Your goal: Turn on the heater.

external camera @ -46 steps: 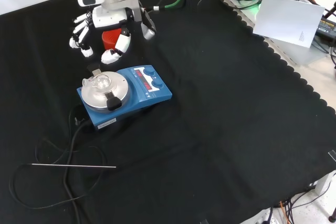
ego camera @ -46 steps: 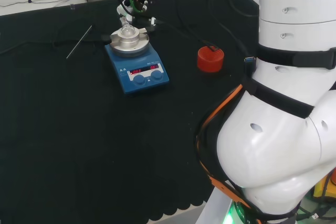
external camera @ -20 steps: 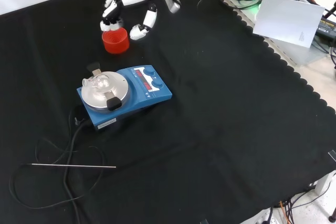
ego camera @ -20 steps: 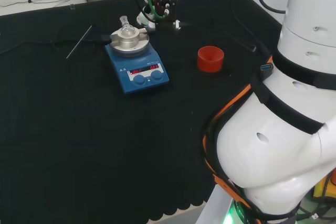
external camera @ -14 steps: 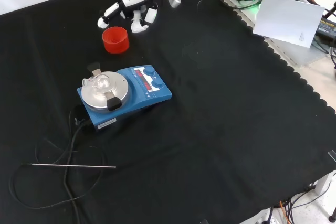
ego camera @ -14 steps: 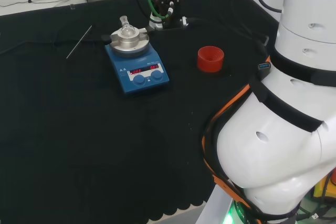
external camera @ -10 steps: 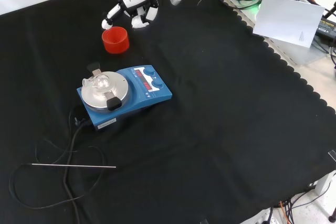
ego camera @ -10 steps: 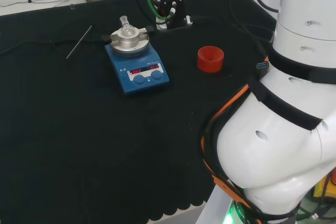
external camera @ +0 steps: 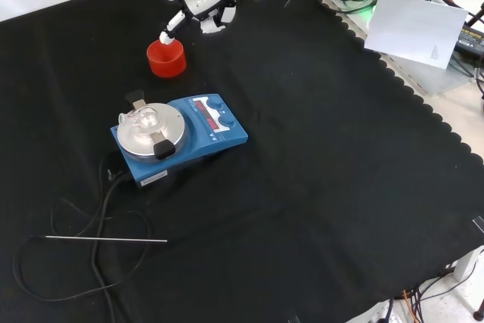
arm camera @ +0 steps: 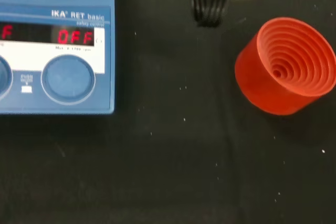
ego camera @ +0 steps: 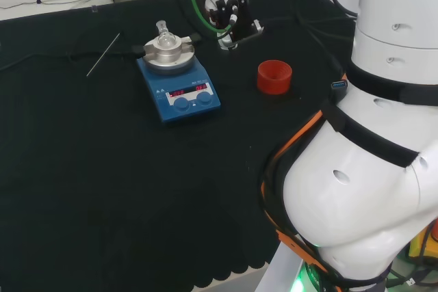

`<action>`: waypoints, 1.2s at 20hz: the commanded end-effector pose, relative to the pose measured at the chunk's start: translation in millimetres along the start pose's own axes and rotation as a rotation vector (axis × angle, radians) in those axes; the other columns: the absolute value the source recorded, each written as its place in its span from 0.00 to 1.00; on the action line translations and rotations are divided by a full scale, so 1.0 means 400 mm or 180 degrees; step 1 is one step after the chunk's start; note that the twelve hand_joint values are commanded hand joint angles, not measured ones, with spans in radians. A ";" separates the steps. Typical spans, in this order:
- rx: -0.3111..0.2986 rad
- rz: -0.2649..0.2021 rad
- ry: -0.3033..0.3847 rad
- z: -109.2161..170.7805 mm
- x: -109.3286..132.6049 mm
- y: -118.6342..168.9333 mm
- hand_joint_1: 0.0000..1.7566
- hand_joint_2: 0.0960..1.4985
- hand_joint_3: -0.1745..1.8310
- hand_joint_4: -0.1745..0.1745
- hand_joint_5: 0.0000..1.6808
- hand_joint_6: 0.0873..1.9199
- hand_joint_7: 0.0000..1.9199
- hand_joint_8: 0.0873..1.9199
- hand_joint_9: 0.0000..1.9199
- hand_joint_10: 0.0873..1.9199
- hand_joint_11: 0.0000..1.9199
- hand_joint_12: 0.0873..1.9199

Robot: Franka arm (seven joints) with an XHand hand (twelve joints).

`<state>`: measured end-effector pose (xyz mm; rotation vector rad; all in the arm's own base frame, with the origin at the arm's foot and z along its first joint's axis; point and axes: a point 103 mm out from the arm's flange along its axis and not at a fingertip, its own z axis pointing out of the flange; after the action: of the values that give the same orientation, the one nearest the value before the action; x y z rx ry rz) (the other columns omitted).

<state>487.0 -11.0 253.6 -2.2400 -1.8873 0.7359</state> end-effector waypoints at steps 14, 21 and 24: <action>0.0306 -0.0286 -0.0140 0.134 -0.010 -0.125 0.83 0.42 0.59 0.31 0.17 0.00 0.98 0.77 1.00 0.79 1.00 0.75; 0.0366 -0.0427 -0.0198 0.173 0.036 -0.177 0.83 0.42 0.59 0.32 0.17 0.00 0.98 0.77 1.00 0.79 1.00 0.75; 0.0373 -0.0476 -0.0234 0.188 0.059 -0.203 0.83 0.42 0.59 0.32 0.17 0.00 0.98 0.77 1.00 0.79 1.00 0.75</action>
<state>398.6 -3.1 217.6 -2.0380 -1.9298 0.8798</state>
